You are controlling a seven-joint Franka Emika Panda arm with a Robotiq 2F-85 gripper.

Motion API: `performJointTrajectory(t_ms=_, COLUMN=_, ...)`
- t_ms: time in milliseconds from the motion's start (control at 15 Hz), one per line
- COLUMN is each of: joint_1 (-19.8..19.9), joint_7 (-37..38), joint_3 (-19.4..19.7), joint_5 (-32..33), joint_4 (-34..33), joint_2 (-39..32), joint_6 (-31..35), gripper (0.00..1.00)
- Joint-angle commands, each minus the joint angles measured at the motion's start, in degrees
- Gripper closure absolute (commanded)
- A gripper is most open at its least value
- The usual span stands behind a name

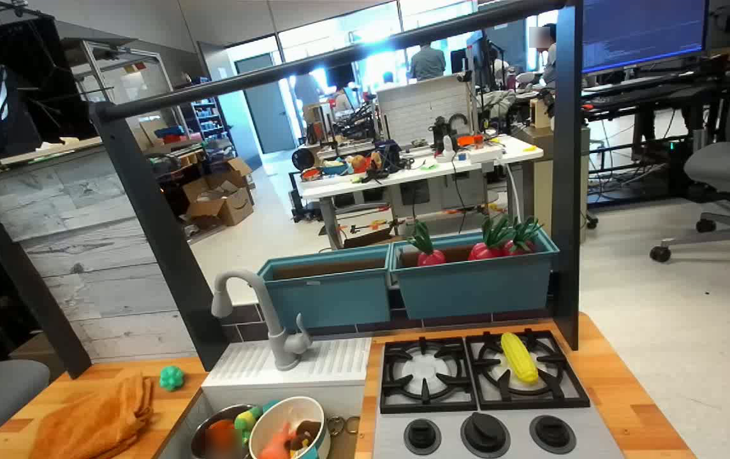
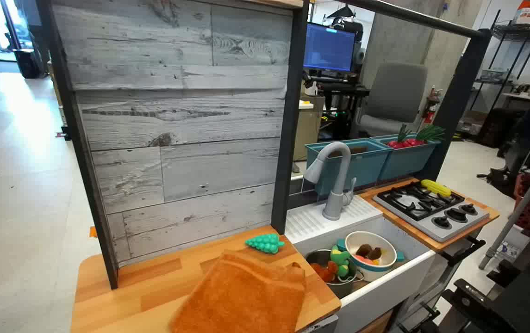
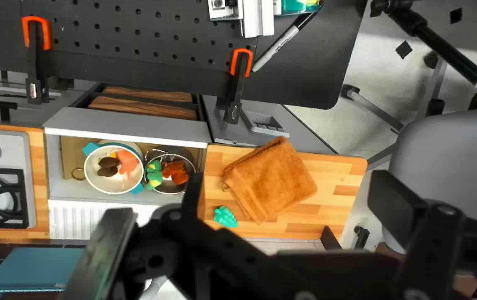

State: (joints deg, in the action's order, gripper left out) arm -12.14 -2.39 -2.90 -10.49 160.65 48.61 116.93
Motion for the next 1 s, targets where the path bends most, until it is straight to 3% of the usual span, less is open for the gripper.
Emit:
performJointTrajectory(t_ms=0, joint_1=0.5, joint_7=-0.3, joint_3=-0.4, joint_5=-0.3, joint_4=-0.1, joint_2=0.0, joint_6=-0.3, gripper=0.0)
performJointTrajectory(t_ms=133, joint_1=0.7, joint_7=-1.6, joint_3=0.7, joint_5=-0.7, joint_4=0.0, joint_2=-1.2, joint_6=2.2, gripper=0.0)
performJointTrajectory(t_ms=333, joint_1=2.1, joint_7=-9.4, joint_3=6.8, joint_5=-0.5, joint_4=0.1, joint_2=-11.6, joint_6=7.9, gripper=0.0)
performJointTrajectory(t_ms=400, joint_1=2.3, joint_7=-11.3, joint_3=8.2, joint_5=-0.6, joint_4=0.1, joint_2=-14.3, joint_6=6.9, gripper=0.0)
performJointTrajectory(t_ms=600, joint_1=6.3, joint_7=-9.9, joint_3=9.3, joint_5=0.3, joint_4=-0.7, joint_2=-25.7, joint_6=7.6, gripper=0.0)
performJointTrajectory(t_ms=667, joint_1=5.5, joint_7=-10.2, joint_3=8.1, joint_5=-0.5, joint_4=0.1, joint_2=-18.2, joint_6=5.2, gripper=0.0)
performJointTrajectory(t_ms=800, joint_1=6.5, joint_7=-10.9, joint_3=8.1, joint_5=-0.4, joint_4=-0.6, joint_2=-22.4, joint_6=5.8, gripper=0.0)
performJointTrajectory(t_ms=933, joint_1=6.4, joint_7=-10.8, joint_3=7.7, joint_5=-0.4, joint_4=-1.1, joint_2=-21.7, joint_6=5.7, gripper=0.0)
